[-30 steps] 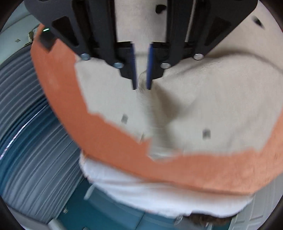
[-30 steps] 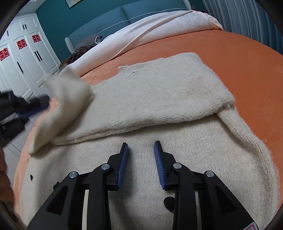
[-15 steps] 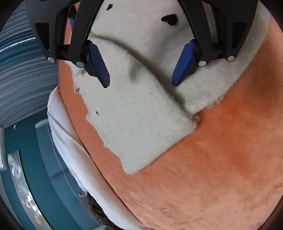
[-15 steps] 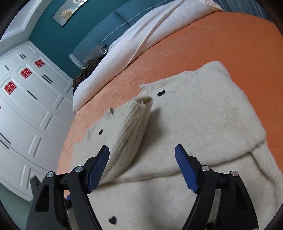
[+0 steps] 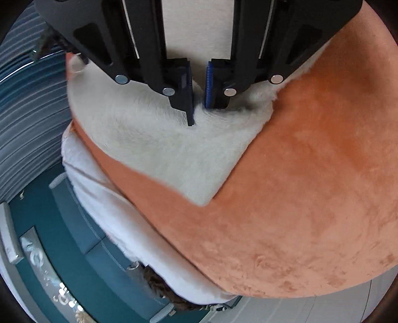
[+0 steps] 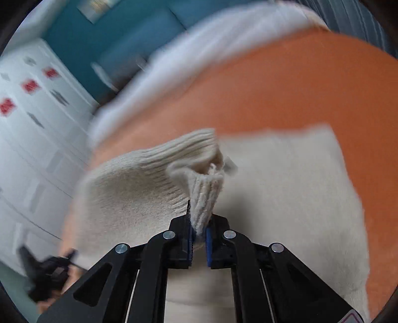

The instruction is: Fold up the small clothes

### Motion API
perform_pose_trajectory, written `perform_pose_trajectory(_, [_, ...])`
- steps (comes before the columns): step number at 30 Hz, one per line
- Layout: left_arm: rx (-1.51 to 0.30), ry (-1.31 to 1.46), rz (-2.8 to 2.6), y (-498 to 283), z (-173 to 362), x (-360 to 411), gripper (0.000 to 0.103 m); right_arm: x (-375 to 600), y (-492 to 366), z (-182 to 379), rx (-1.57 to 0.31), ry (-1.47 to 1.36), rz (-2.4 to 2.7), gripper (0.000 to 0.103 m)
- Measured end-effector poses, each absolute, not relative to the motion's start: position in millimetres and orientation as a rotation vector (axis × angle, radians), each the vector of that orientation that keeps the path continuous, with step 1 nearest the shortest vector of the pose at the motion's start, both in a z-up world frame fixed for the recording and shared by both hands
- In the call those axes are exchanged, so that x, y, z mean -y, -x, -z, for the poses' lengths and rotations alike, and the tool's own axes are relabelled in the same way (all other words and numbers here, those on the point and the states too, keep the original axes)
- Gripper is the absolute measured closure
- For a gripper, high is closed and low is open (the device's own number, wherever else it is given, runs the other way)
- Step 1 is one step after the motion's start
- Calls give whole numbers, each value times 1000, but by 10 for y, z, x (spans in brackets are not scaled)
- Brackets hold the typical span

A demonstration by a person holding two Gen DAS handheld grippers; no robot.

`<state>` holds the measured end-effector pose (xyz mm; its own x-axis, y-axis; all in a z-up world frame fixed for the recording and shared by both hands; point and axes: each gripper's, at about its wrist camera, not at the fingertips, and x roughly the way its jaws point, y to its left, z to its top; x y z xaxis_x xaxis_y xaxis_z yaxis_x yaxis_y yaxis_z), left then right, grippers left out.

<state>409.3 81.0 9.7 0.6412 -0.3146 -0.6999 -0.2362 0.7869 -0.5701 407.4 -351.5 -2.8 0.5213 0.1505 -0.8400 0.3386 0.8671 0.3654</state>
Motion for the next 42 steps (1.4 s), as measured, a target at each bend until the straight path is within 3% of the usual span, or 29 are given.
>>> perform_pose_trajectory(6, [-895, 659, 29, -3949, 123, -831, 96, 3512, -3831, -458, -742, -602, 2, 98])
perform_pose_trajectory(8, [-893, 614, 25, -3944, 124, -784, 96, 3604, -4019, 35, -968, -600, 100, 99])
perform_pose_trajectory(9, [-893, 598, 22, -3947, 120, -759, 96, 3629, -4027, 153, -985, -620, 91, 99])
perform_pose_trajectory(13, [-893, 578, 30, -3944, 135, -763, 95, 3621, -3768, -364, -758, -724, 0, 98])
perform_pose_trajectory(14, [-889, 566, 32, -3939, 148, -756, 95, 3574, -3771, -360, -770, -657, 34, 97])
perform_pose_trajectory(16, [-886, 518, 30, -3939, 135, -709, 94, 3499, -3937, 40, -988, -557, 97, 98])
perform_pose_trajectory(17, [-890, 489, 30, -3927, 106, -678, 93, 3489, -3896, 33, -953, -545, 91, 98])
perform_pose_trajectory(19, [-897, 442, 55, -3879, 12, -638, 88, 3485, -3844, -229, -946, -550, 105, 88])
perform_pose_trajectory(22, [-884, 359, 109, -3624, -200, -675, 66, 3454, -3497, -635, -898, -498, 114, 79])
perform_pose_trajectory(23, [-880, 327, 108, -3476, -270, -728, 48, 3464, -3307, -735, -899, -457, 131, 64])
perform_pose_trajectory(24, [-883, 311, 101, -3337, -314, -795, 32, 3485, -3044, -791, -908, -419, 162, 59])
perform_pose_trajectory(25, [-890, 306, 95, -3168, -352, -888, 28, 3501, -2845, -833, -913, -404, 177, 51])
perform_pose_trajectory(27, [-928, 317, 112, -2791, -364, -1106, 21, 3651, -2139, -806, -948, -414, 187, 44])
perform_pose_trajectory(32, [-1084, 475, 110, -1840, -135, -1622, 19, 3801, -760, -381, -1110, -559, 205, 41])
perform_pose_trajectory(35, [-1074, 571, 119, -1478, -72, -1723, 19, 3730, -303, -236, -1098, -677, 186, 40])
perform_pose_trajectory(42, [-1108, 693, 196, -1381, -41, -1352, 14, 3365, -374, -168, -1010, -808, 114, 35])
